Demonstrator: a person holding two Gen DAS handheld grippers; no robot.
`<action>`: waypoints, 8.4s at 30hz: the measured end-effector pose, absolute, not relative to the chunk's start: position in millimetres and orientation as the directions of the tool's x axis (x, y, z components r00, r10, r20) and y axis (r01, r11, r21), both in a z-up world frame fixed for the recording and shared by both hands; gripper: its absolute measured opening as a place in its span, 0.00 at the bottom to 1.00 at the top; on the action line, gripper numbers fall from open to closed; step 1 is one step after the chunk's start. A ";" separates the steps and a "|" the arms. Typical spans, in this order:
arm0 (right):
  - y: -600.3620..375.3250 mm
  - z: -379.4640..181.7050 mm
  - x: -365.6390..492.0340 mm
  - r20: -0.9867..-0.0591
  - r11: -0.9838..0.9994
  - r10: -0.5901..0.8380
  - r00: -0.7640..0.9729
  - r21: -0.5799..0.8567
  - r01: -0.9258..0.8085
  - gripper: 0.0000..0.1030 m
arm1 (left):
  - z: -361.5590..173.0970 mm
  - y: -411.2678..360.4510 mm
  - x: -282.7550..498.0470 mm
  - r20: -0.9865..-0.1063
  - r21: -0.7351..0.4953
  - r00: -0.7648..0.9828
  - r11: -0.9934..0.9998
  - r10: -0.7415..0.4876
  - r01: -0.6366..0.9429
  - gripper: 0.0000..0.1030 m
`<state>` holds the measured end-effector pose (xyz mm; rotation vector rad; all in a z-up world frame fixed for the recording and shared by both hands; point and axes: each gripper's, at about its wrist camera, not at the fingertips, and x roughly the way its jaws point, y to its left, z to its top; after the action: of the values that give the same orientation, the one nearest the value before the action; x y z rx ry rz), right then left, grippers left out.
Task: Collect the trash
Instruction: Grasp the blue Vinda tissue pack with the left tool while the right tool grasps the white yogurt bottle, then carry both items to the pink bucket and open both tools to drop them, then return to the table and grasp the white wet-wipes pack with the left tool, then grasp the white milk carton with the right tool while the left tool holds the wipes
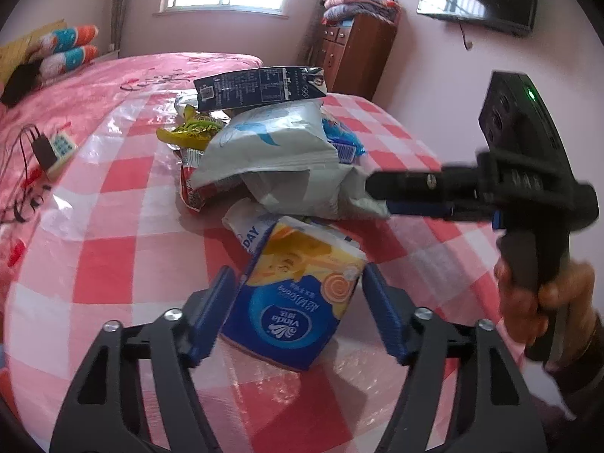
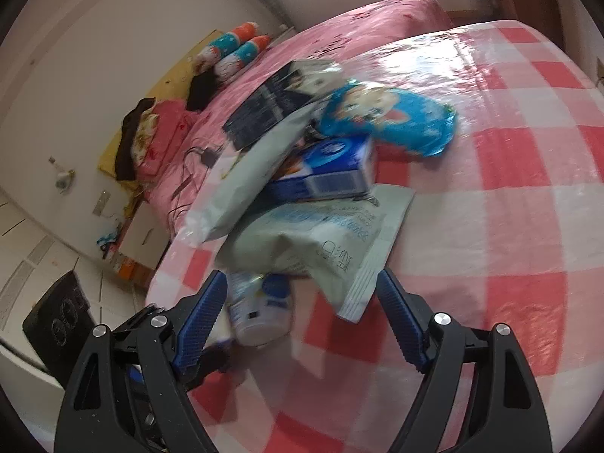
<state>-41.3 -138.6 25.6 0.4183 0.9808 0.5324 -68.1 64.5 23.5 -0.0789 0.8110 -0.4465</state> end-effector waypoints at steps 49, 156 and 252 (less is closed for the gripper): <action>-35.0 14.5 -72.6 -0.775 0.913 0.352 0.524 0.163 -0.373 0.62 | 28.9 167.1 -111.7 -0.629 -0.380 0.700 0.919 -0.338 0.102 0.40; -181.8 39.2 -143.0 -0.619 0.857 0.491 0.613 0.470 -0.212 0.87 | 87.3 41.4 56.4 -0.804 -0.182 0.455 0.886 -0.384 0.425 0.85; -47.9 62.9 91.6 -0.822 0.768 0.335 0.460 -0.045 -0.638 0.61 | 20.3 153.2 -45.9 -0.703 -0.350 0.594 0.917 -0.391 0.190 0.71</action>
<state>91.6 -47.9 62.9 -0.3736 0.9110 0.6159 -45.9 153.2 20.3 -0.2494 0.8726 -0.3414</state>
